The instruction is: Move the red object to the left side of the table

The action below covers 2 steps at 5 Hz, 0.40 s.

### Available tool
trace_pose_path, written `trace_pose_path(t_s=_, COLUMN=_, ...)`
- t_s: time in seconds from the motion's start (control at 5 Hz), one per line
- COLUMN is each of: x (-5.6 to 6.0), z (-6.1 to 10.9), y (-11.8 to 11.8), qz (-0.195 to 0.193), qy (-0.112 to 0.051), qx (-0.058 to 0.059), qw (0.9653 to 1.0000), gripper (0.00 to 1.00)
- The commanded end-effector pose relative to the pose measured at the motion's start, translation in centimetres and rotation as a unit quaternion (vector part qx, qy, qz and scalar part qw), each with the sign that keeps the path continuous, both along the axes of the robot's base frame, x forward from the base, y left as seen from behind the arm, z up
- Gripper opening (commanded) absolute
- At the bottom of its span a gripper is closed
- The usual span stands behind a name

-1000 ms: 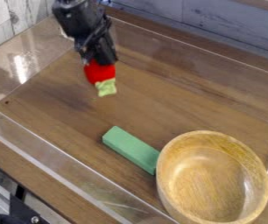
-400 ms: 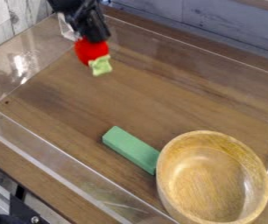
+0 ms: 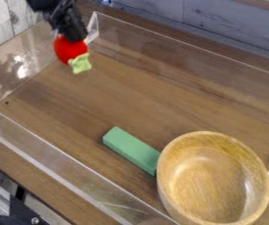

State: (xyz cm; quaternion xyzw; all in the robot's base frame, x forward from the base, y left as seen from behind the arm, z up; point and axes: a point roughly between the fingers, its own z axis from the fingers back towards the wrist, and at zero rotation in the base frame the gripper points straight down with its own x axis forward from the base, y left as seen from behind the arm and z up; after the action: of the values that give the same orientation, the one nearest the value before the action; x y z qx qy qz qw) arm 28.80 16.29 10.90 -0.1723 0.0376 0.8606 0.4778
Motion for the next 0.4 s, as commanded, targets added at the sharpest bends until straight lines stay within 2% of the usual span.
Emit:
trace_pose_path(t_s=0.0, x=-0.1, z=-0.8, y=1.6, qz=0.015, qy=-0.008, qx=0.008, qw=0.9998, gripper=0.0)
trace_pose_path(t_s=0.2, x=-0.3, z=-2.4, y=1.8, qz=0.015, qy=-0.004, qx=-0.008, qw=0.9998, gripper=0.0)
